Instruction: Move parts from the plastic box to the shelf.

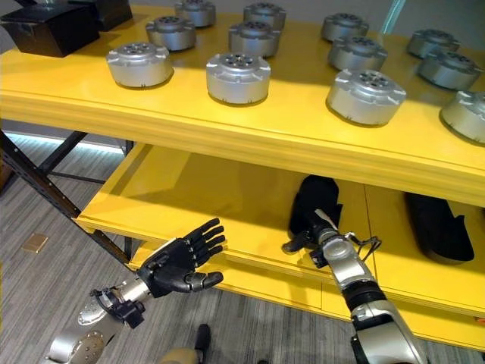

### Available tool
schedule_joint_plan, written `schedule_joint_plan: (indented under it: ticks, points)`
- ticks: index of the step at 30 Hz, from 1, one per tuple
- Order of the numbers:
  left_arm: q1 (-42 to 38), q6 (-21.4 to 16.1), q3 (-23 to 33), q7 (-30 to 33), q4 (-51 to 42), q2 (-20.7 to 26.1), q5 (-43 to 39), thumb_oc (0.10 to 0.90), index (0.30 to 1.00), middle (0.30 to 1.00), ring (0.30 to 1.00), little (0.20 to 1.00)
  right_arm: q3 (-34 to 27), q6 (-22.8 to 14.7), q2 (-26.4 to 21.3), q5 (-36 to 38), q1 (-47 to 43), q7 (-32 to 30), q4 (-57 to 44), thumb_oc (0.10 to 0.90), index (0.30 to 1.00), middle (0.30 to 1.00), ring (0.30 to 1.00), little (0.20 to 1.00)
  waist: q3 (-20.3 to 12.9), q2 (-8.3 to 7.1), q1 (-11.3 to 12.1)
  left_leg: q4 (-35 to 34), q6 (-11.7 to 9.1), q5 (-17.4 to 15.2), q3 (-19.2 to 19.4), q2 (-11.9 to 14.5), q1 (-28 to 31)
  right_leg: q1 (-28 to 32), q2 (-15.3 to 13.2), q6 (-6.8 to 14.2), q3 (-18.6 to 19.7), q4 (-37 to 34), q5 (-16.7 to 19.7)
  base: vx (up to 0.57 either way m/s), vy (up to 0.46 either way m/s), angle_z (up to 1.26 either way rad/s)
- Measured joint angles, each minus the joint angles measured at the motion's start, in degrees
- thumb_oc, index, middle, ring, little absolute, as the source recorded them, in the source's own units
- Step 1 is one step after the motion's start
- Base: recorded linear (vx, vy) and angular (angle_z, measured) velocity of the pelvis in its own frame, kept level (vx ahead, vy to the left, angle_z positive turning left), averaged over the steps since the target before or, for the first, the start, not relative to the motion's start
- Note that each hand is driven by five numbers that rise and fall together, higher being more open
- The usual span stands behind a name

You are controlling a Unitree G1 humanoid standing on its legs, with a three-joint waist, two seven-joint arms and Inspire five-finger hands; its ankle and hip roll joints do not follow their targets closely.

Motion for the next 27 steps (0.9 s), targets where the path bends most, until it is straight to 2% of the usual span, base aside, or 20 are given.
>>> schedule_joint_plan:
  ticks: [5,9,17,27]
  points:
    - [-1.09,0.08,0.12,0.00,-0.14,0.94,-0.19,0.900,1.000,1.000,1.000,1.000,2.26,-0.01,-4.75,-7.98,-0.03,7.86,-0.76,0.900,1.000,1.000,1.000,1.000,1.53,-2.32,0.00,0.01,-0.30,0.18,0.06,-0.03,0.10,0.28,-0.02,0.02,-0.01,-0.37,0.00,0.02,-0.042,-0.01]
    - [-1.28,0.31,0.60,-0.05,-0.14,0.94,-0.17,0.900,1.000,1.000,1.000,1.000,2.24,-0.33,-5.08,-8.41,0.11,8.48,-0.54,0.900,1.000,1.000,1.000,1.000,1.70,-2.82,0.06,0.02,-0.20,0.25,0.05,-0.01,0.14,0.33,0.01,0.00,-0.03,-0.43,0.01,0.00,-0.020,0.00]
    - [-1.34,1.33,0.62,-0.10,-0.15,0.95,-0.12,0.900,1.000,1.000,1.000,1.000,2.20,-2.10,-4.71,-6.77,0.73,5.50,0.12,0.900,1.000,1.000,1.000,1.000,1.77,-2.72,0.04,0.01,-0.16,0.24,0.13,0.00,0.15,0.29,0.00,0.01,0.06,-0.45,0.04,0.00,0.002,0.00]
    - [-1.41,1.36,0.62,-0.22,-0.14,0.82,-0.10,0.900,1.000,1.000,1.000,1.000,-1.19,-2.06,-2.18,-2.72,2.00,-0.46,-0.91,0.900,1.000,1.000,1.000,1.000,2.06,-1.65,-0.37,0.01,-0.11,0.17,0.39,0.01,0.15,0.22,-0.03,-0.01,0.22,-0.45,0.05,0.00,0.000,0.00]
